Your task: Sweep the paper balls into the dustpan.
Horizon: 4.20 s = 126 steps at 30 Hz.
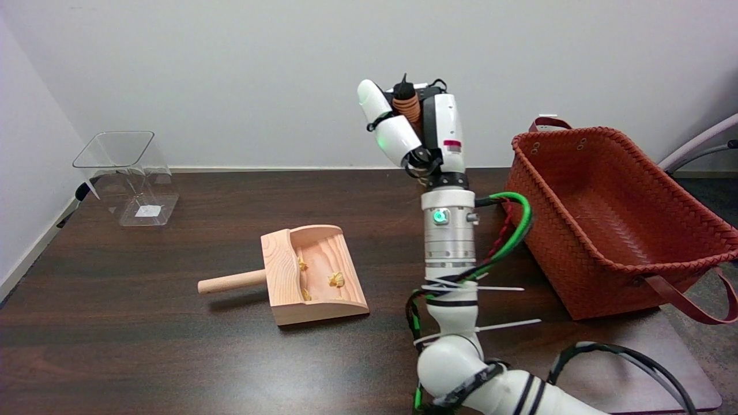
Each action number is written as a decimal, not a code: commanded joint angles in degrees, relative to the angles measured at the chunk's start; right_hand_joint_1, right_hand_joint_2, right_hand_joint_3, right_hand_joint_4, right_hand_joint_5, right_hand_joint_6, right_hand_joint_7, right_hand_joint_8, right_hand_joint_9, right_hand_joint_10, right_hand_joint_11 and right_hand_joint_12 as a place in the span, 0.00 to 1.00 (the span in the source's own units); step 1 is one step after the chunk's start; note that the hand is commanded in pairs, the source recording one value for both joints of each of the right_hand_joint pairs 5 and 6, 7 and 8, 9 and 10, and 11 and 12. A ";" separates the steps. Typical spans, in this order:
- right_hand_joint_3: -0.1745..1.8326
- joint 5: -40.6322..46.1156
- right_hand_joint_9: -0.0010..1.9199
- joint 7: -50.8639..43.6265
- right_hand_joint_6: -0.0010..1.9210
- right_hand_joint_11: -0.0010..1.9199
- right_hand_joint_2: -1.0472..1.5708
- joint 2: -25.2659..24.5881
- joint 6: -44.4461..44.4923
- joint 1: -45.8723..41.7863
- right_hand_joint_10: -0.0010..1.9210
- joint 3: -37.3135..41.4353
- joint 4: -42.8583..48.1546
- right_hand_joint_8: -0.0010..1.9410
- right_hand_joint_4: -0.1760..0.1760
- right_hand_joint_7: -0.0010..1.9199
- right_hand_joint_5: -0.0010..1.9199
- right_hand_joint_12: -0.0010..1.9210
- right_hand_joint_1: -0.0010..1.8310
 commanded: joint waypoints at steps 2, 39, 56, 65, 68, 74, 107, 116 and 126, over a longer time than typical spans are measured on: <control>0.21 1.24 1.00 -23.45 1.00 1.00 1.00 8.36 -0.09 -8.73 1.00 -0.01 11.17 0.99 0.50 1.00 1.00 1.00 0.44; 0.24 -1.08 1.00 -10.50 1.00 1.00 1.00 0.45 11.52 -2.31 1.00 -1.75 -22.98 0.99 0.50 1.00 1.00 1.00 0.42; 0.15 0.26 1.00 1.42 1.00 1.00 1.00 -7.77 16.92 0.85 1.00 -1.10 -32.89 0.99 0.50 1.00 1.00 1.00 0.42; 0.13 1.36 1.00 8.13 1.00 1.00 1.00 -9.28 18.20 3.53 1.00 -1.51 -33.09 0.99 0.50 1.00 1.00 1.00 0.41; 0.12 2.66 1.00 10.09 1.00 1.00 1.00 -9.88 17.57 3.85 1.00 -1.75 -33.23 0.99 0.50 1.00 1.00 1.00 0.41; 0.12 4.35 1.00 17.38 1.00 1.00 1.00 -12.35 16.73 5.08 1.00 -2.15 -38.43 0.99 0.50 1.00 1.00 1.00 0.40; 0.12 11.64 1.00 47.88 1.00 1.00 1.00 -18.05 13.26 9.44 1.00 -4.79 -37.39 0.99 0.50 1.00 1.00 1.00 0.36; 0.12 9.51 1.00 52.61 1.00 1.00 1.00 -14.65 13.72 10.46 1.00 -4.35 -32.13 0.99 0.50 1.00 1.00 1.00 0.35; 0.08 6.57 1.00 36.06 1.00 1.00 1.00 -4.60 13.29 7.14 1.00 -4.79 -17.51 0.99 0.50 1.00 1.00 1.00 0.37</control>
